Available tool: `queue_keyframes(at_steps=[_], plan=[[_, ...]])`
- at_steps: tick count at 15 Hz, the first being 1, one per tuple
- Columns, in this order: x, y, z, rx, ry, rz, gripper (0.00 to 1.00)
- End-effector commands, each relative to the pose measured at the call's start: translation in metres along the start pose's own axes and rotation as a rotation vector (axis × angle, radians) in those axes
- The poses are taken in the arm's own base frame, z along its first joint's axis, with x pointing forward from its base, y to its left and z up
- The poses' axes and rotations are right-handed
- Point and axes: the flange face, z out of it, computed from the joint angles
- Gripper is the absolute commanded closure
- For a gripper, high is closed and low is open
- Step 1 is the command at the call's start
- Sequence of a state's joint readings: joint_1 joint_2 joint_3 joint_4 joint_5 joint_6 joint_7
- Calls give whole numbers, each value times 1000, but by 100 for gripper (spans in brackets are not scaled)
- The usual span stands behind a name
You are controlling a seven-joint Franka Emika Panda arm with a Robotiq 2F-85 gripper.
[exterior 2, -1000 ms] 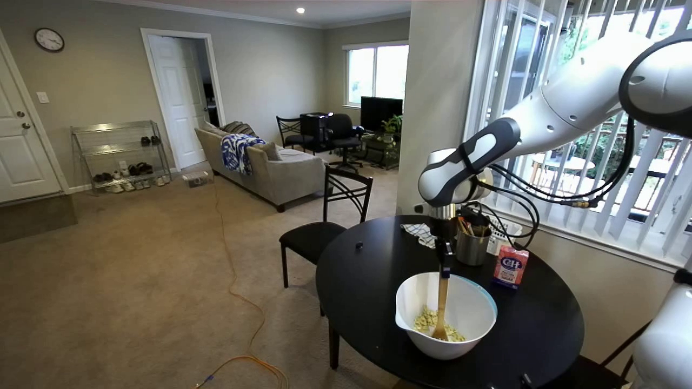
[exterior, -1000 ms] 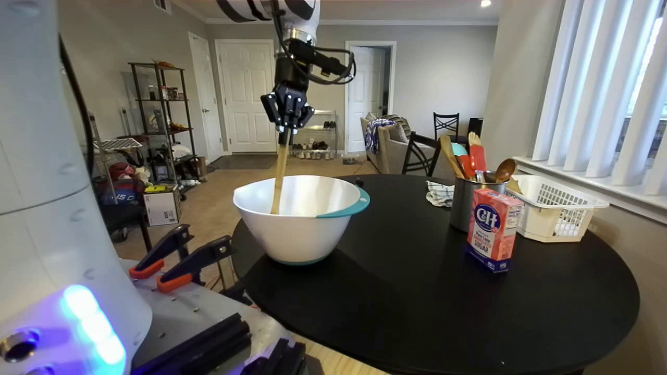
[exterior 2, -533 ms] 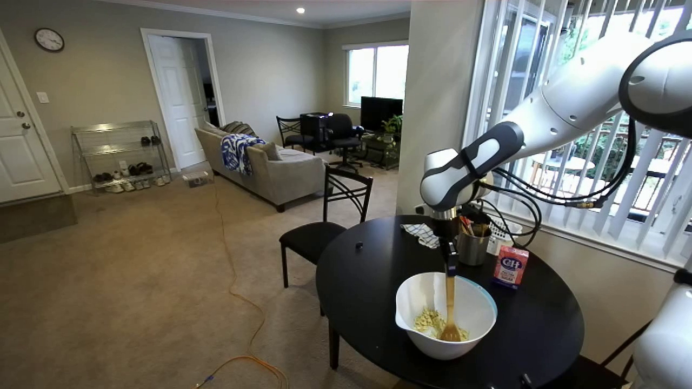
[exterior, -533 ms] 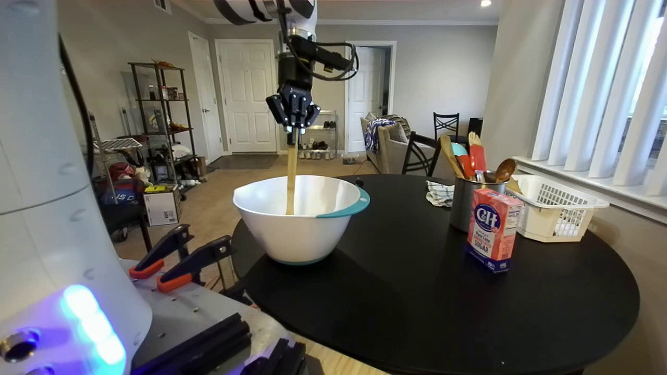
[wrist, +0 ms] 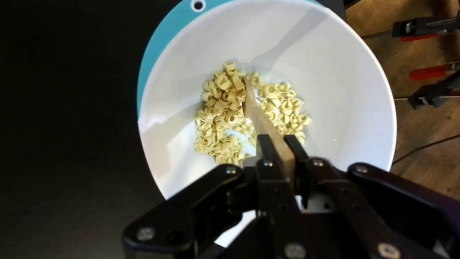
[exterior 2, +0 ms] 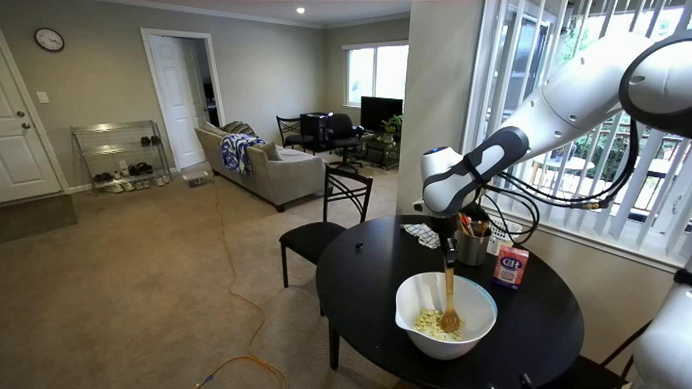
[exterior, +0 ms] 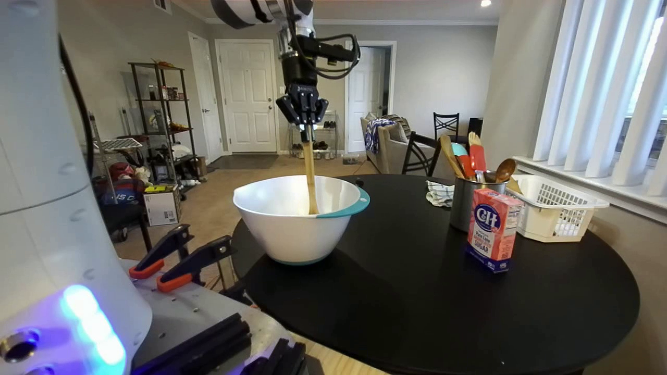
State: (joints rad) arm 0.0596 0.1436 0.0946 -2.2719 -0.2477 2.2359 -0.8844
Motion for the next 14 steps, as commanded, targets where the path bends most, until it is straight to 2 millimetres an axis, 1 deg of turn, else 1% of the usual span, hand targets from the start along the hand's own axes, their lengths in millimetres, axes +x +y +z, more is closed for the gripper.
queue_keyframes(at_steps=[1,4,14], plan=[[-2,-6,-8,-93,3,15,97],[-1,-6,-7,-115,19,25,97],[3,-13,-8,-83,140,47,97]])
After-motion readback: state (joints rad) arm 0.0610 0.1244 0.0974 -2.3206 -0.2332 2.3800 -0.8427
